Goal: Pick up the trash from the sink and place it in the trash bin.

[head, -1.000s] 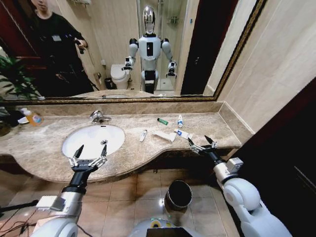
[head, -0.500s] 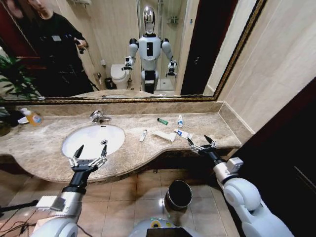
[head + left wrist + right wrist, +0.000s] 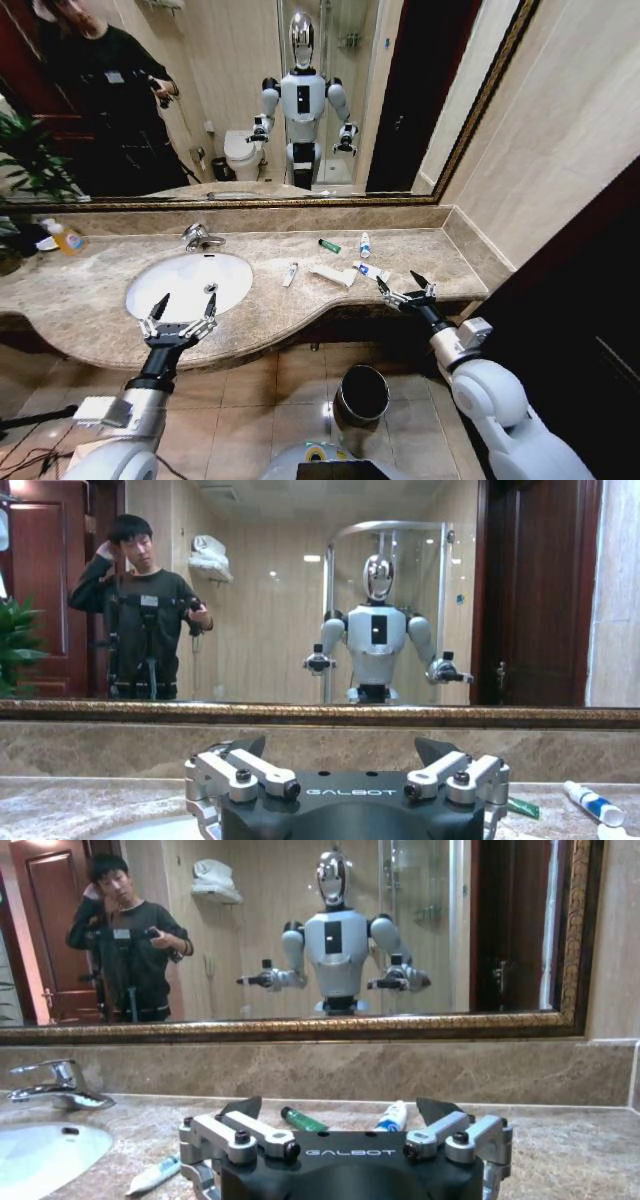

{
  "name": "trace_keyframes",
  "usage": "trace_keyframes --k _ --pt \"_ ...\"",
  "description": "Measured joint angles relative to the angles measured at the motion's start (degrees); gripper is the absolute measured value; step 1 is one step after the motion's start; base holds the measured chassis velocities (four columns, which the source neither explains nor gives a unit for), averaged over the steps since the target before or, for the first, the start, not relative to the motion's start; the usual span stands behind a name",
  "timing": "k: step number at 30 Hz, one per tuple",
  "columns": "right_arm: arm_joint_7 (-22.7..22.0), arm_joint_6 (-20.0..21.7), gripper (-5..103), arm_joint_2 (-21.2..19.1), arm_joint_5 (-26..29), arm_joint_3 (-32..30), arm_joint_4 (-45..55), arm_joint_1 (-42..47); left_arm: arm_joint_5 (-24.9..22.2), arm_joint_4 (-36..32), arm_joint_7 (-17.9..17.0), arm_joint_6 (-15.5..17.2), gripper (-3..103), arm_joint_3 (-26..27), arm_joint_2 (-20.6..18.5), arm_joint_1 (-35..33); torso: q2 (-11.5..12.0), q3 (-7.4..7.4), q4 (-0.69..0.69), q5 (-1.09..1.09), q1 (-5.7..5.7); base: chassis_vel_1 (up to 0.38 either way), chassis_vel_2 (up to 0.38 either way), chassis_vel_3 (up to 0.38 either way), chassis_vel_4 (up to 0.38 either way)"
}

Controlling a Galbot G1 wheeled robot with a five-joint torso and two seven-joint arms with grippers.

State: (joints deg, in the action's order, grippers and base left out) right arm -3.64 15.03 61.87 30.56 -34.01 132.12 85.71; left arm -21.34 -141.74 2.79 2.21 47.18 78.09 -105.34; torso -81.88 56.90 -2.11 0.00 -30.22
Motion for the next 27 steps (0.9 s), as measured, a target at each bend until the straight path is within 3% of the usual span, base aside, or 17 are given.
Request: trace_keyframes --k 9,12,27 --pt "2.25 0.96 100 -4.67 1.92 1.09 -2.86 -2.81 0.00 0.00 0.00 0.00 100 0.00 0.00 0.00 0.00 0.00 0.00 0.00 0.00 0.000 0.000 0.000 0.000" --pt "5.78 0.98 100 -7.89 3.23 2.02 -7.09 -5.84 0.00 0.00 0.00 0.00 100 0.00 0.00 0.00 0.00 0.00 -0.01 0.00 0.00 0.000 0.000 0.000 0.000" --pt "9.85 4.03 100 -10.88 4.75 7.67 -14.17 -14.92 0.00 0.00 0.00 0.00 100 0.00 0.00 0.00 0.00 0.01 0.00 0.00 0.00 0.000 0.000 0.000 0.000"
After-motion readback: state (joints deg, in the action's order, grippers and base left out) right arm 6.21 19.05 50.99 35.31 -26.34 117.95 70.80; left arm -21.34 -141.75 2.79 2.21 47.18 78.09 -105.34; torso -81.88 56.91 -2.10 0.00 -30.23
